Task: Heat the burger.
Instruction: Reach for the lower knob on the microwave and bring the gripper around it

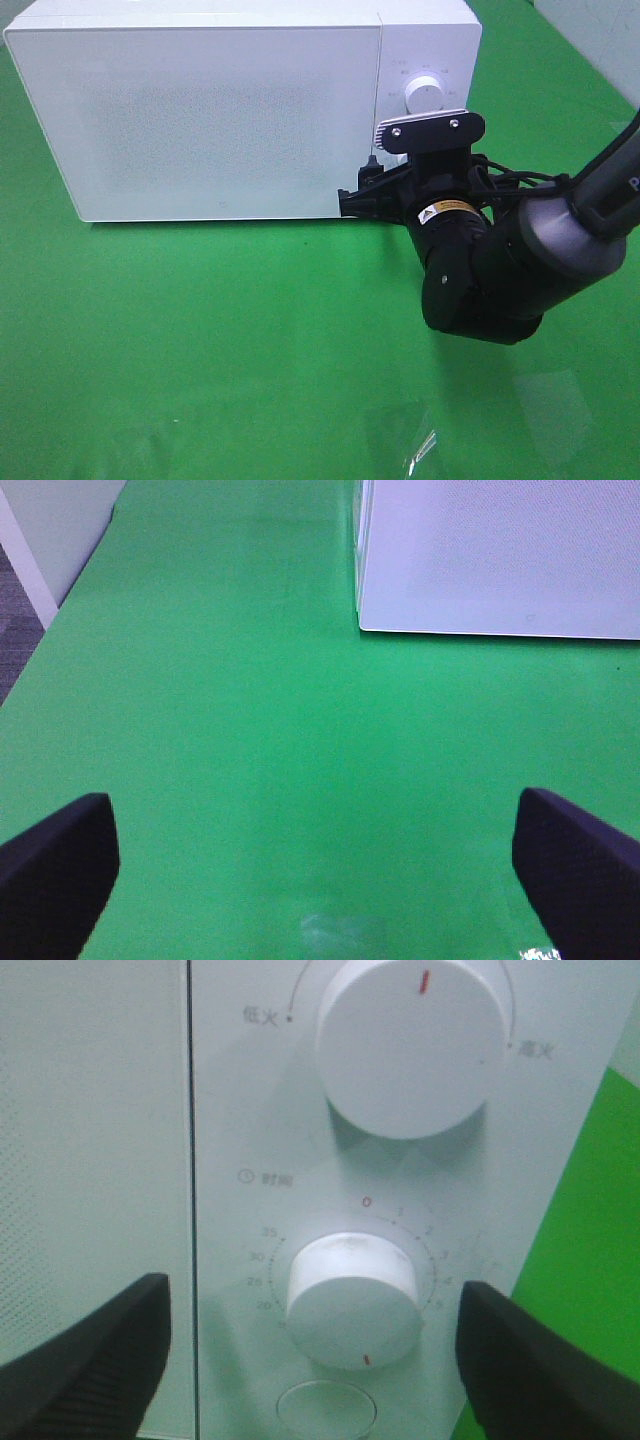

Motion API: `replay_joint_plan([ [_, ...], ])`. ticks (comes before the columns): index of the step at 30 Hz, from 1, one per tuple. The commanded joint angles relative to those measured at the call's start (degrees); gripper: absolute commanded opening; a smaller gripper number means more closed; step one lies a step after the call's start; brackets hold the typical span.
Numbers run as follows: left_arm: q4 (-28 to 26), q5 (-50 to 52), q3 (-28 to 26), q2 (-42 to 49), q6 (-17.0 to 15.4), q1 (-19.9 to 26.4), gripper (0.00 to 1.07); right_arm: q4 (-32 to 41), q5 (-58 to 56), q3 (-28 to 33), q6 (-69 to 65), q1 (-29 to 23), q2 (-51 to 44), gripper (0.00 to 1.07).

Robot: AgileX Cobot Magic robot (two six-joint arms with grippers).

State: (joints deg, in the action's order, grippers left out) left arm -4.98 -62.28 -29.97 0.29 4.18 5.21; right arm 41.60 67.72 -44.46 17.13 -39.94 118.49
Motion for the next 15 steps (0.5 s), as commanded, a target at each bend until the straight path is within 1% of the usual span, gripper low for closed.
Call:
replay_joint_plan([
  [1,-0.1,0.8,0.2,0.9,0.0,0.2,1.01,-0.7,-0.7,-1.5,0.4,0.6,0.4,0.76],
  [11,-0.1,0.8,0.2,0.9,0.0,0.2,1.01,-1.0,-1.5,-2.6,0.3,2.5,0.9,0.76],
  [15,-0.1,0.8,0.2,0.9,0.0,0.2,1.01,-1.3,-2.8,-4.2,0.4,2.6,1.8,0.76],
])
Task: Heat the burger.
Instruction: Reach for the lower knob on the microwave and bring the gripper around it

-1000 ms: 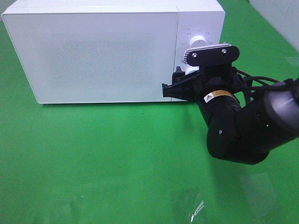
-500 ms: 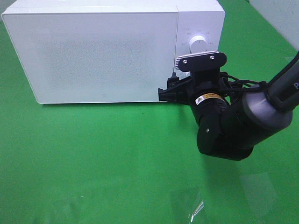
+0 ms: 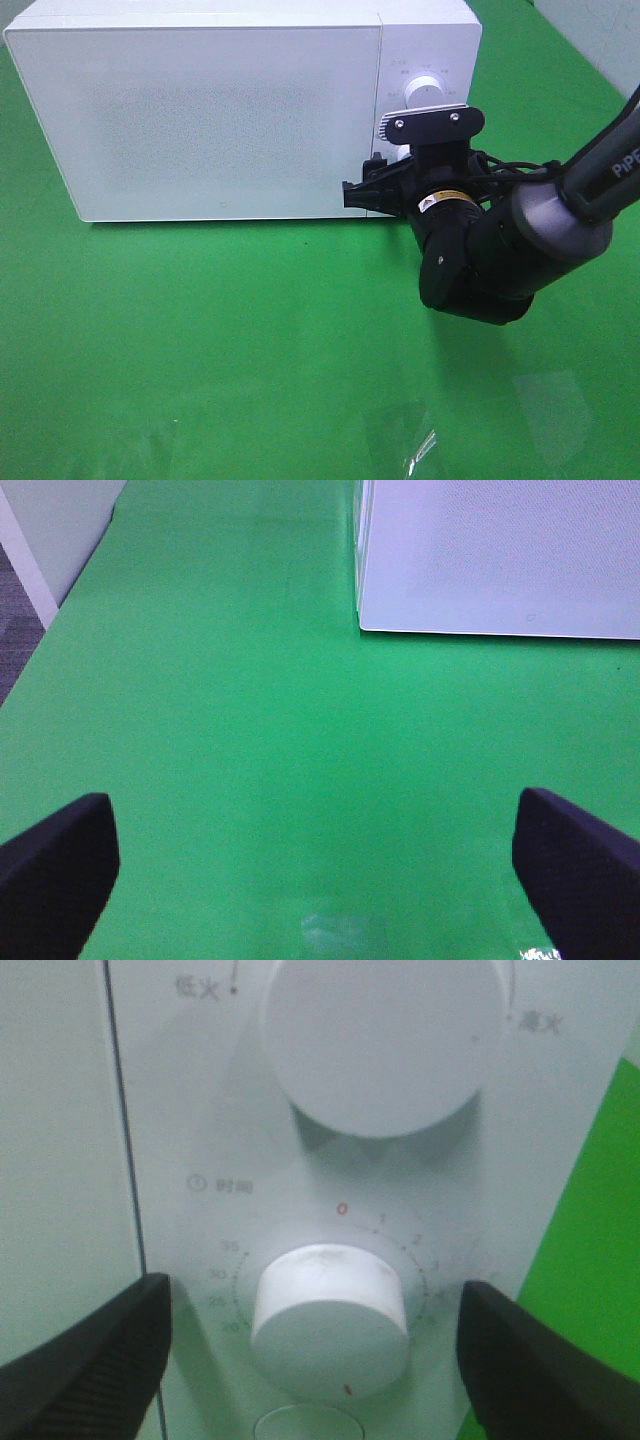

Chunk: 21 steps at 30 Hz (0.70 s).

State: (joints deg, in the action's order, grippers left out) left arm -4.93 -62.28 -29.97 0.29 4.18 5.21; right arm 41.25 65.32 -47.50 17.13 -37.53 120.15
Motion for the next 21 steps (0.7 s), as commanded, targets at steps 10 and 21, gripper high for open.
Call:
replay_joint_plan([
  [10,-0.2,0.8,0.2,0.9,0.0,0.2,1.0,-0.8,-0.2,-2.5,1.3,0.2,0.1,0.72],
  [21,-0.2,0.8,0.2,0.9,0.0,0.2,1.0,0.3,1.7,-2.5,1.3,0.2,0.1,0.23],
])
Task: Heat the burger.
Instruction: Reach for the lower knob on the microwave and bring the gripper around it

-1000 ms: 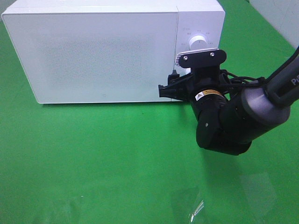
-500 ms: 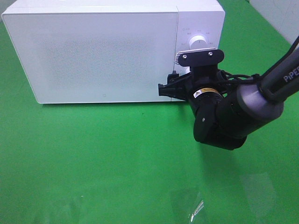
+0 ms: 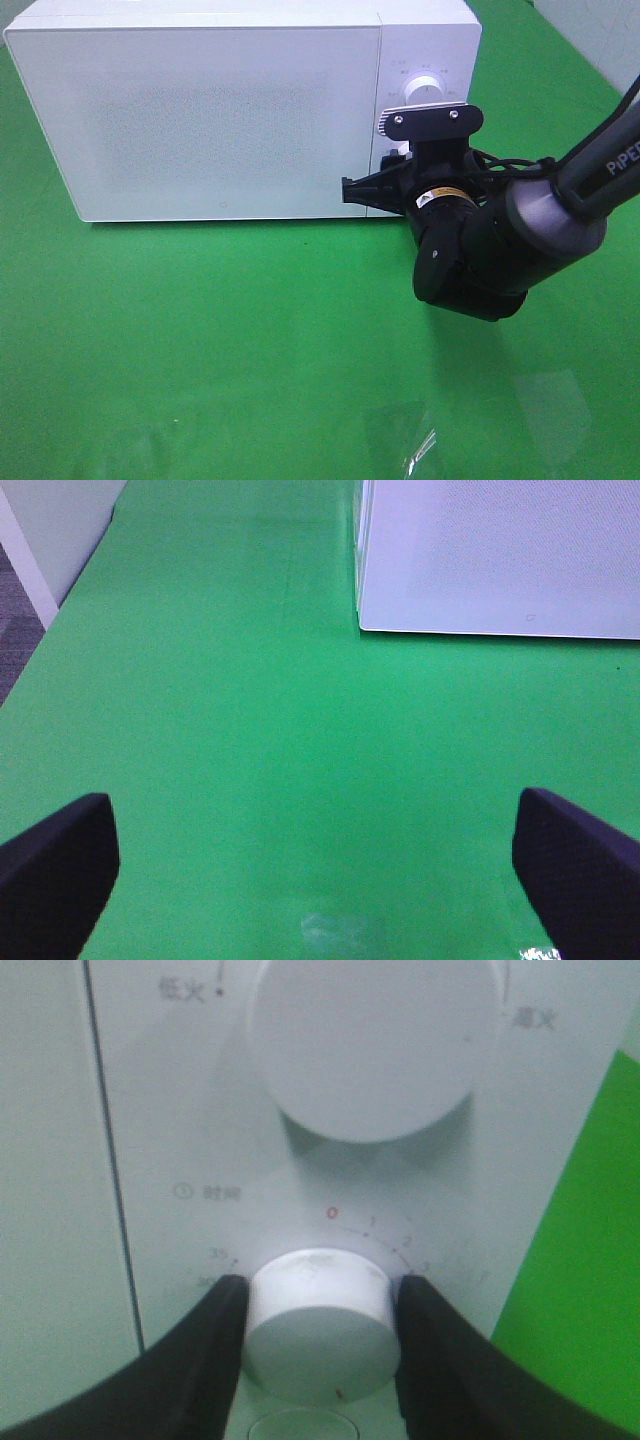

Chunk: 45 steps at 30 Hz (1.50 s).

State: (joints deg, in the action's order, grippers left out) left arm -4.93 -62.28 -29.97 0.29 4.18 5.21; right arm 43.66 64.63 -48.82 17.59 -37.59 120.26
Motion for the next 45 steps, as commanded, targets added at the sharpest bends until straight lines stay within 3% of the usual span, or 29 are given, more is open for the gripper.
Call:
replay_joint_plan([
  [1,-0.2,0.8,0.2,0.9,0.0,0.2,1.0,-2.1,2.4,-1.1,0.8,0.2,0.0,0.17],
  [2,-0.2,0.8,0.2,0.9,0.0,0.2,1.0,-2.2,2.4,-1.1,0.8,0.2,0.0,0.08],
  [6,-0.2,0.8,0.2,0.9,0.0,0.2,1.0,-2.2,2.4,-1.1,0.6,0.2,0.0,0.0],
  [14,-0.2,0.8,0.2,0.9,0.0,0.2,1.0,-2.3,2.2,-1.1,-10.6,0.2,-0.2,0.0],
  [25,-0.2,0.8,0.2,0.9,0.0,0.2,1.0,-2.8,-2.3,-1.1,-40.9,0.2,-0.2,0.0],
  [29,-0.2,0.8,0.2,0.9,0.0,0.2,1.0,-7.1,-2.0,-1.1,-59.1,0.2,-0.2,0.0],
  [32,-0.2,0.8,0.2,0.9,0.0,0.2,1.0,-7.5,-1.8,-1.1,-61.8,0.2,-0.2,0.0],
  [36,-0.2,0.8,0.2,0.9,0.0,0.2,1.0,-10.0,0.7,-1.1,-75.1,0.2,-0.2,0.0],
  [45,-0.2,0.8,0.2,0.9,0.0,0.2,1.0,-14.0,5.7,-1.1,-86.3,0.2,-0.2,0.0],
])
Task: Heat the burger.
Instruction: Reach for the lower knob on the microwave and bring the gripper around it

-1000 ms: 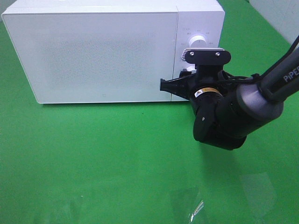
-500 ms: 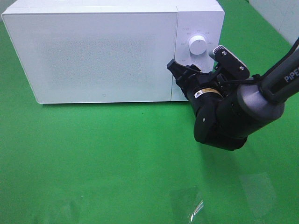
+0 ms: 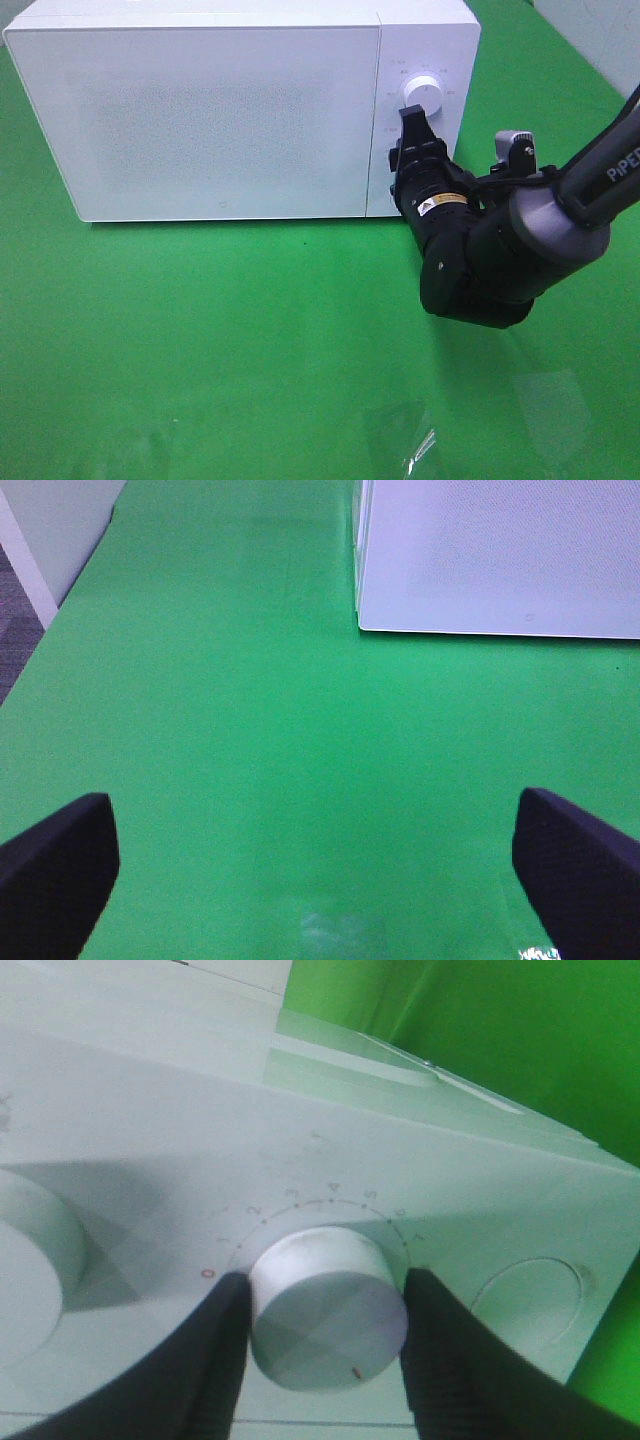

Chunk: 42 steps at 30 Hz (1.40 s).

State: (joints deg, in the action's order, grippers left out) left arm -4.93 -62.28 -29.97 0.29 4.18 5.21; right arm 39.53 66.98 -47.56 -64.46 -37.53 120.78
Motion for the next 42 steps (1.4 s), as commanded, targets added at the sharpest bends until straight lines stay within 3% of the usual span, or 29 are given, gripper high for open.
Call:
replay_joint_plan([
  [1,-0.2,0.8,0.2,0.9,0.0,0.2,1.0,-9.9,3.4,-2.4,-4.2,0.2,-0.7,0.0],
  [19,-0.2,0.8,0.2,0.9,0.0,0.2,1.0,-8.7,4.9,-2.4,-5.4,0.2,-0.7,0.04],
  [26,-0.2,0.8,0.2,0.9,0.0,0.2,1.0,-7.3,4.9,-2.4,-5.0,0.2,-0.7,0.18],
  [31,-0.2,0.8,0.2,0.9,0.0,0.2,1.0,-5.7,4.8,-2.4,-4.1,0.2,-0.7,0.36],
  [42,-0.2,0.8,0.2,0.9,0.0,0.2,1.0,-1.9,2.5,-1.6,-1.1,0.2,-1.7,0.56],
])
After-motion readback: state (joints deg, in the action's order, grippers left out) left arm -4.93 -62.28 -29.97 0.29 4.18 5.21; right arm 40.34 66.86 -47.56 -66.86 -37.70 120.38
